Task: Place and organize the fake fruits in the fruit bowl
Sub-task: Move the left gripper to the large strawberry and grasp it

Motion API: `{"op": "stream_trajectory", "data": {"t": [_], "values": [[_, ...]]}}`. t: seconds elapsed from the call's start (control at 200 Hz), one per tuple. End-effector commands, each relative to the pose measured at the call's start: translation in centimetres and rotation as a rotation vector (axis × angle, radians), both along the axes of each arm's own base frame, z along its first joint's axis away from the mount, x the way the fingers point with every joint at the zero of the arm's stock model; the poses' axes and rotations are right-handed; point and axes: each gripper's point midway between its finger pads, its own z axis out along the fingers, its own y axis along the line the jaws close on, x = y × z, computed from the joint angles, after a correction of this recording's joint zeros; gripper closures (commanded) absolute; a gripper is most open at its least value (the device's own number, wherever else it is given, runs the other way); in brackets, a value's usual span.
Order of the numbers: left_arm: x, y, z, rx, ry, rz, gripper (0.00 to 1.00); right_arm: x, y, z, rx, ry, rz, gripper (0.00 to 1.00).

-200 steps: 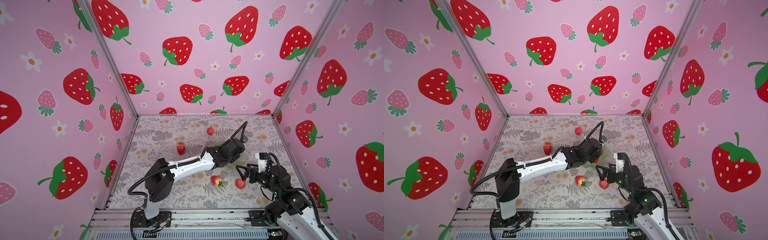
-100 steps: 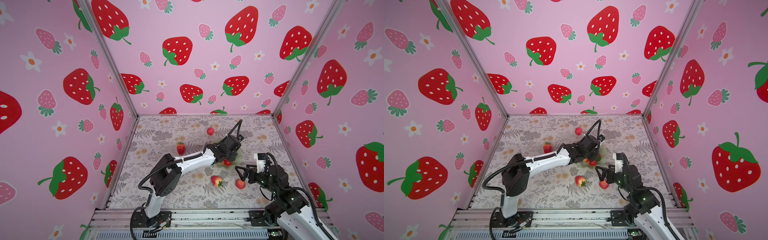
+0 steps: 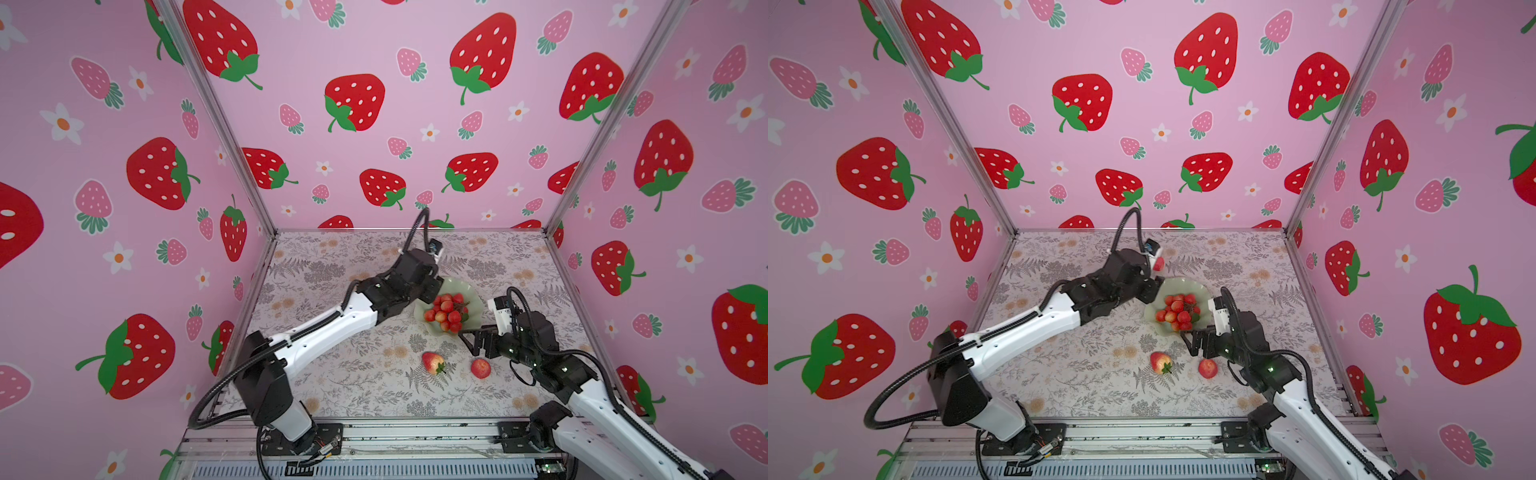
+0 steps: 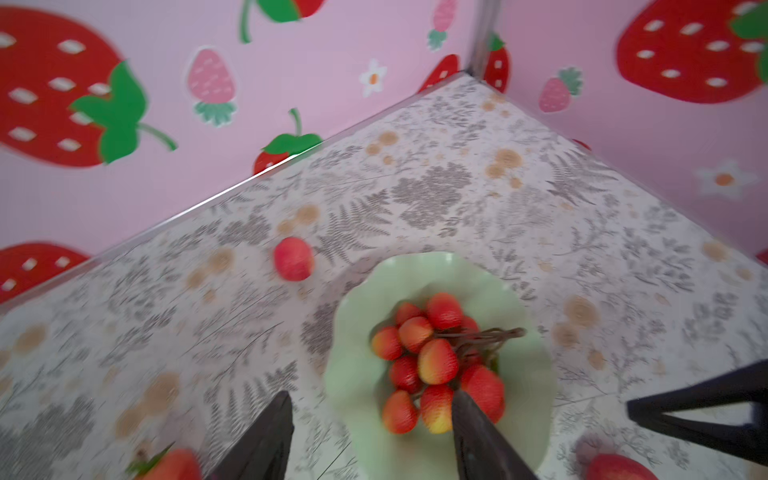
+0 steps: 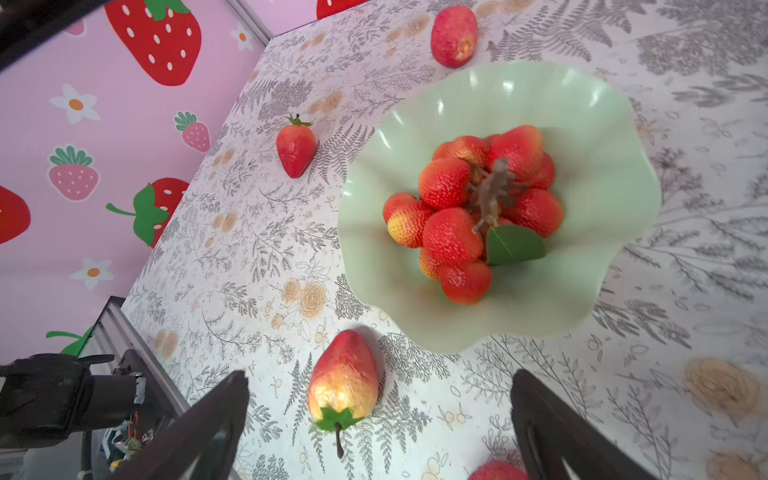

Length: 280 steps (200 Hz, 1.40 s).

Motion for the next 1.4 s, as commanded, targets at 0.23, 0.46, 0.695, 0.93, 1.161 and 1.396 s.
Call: {"op": "stream_trajectory", "data": {"t": [0.23, 0.46, 0.695, 0.93, 1.161, 1.396], "values": [[1.8, 15.3, -13.0, -0.06, 0.447, 0.35, 0.33, -0.4, 11.3, 6.1, 0.033, -0.174, 0.269, 0.01], [4.1, 17.1, -15.8, 0.034, 0.519, 0.459, 0.31, 1.5, 15.0, 5.0, 0.065, -0.143, 0.286, 0.01], [5.6, 17.3, -17.5, 0.061, 0.538, 0.474, 0.3, 1.8, 15.5, 4.2, 0.05, -0.142, 0.302, 0.01], [6.8, 16.6, -19.4, 0.034, 0.567, 0.471, 0.29, 2.0, 15.6, 4.0, 0.044, -0.143, 0.308, 0.01], [7.2, 16.8, -21.1, 0.061, 0.593, 0.492, 0.29, 2.0, 15.7, 3.5, 0.042, -0.126, 0.312, 0.01], [7.8, 16.9, -22.0, 0.071, 0.597, 0.503, 0.37, 2.0, 14.8, 3.5, 0.053, -0.105, 0.301, 0.01]]}}
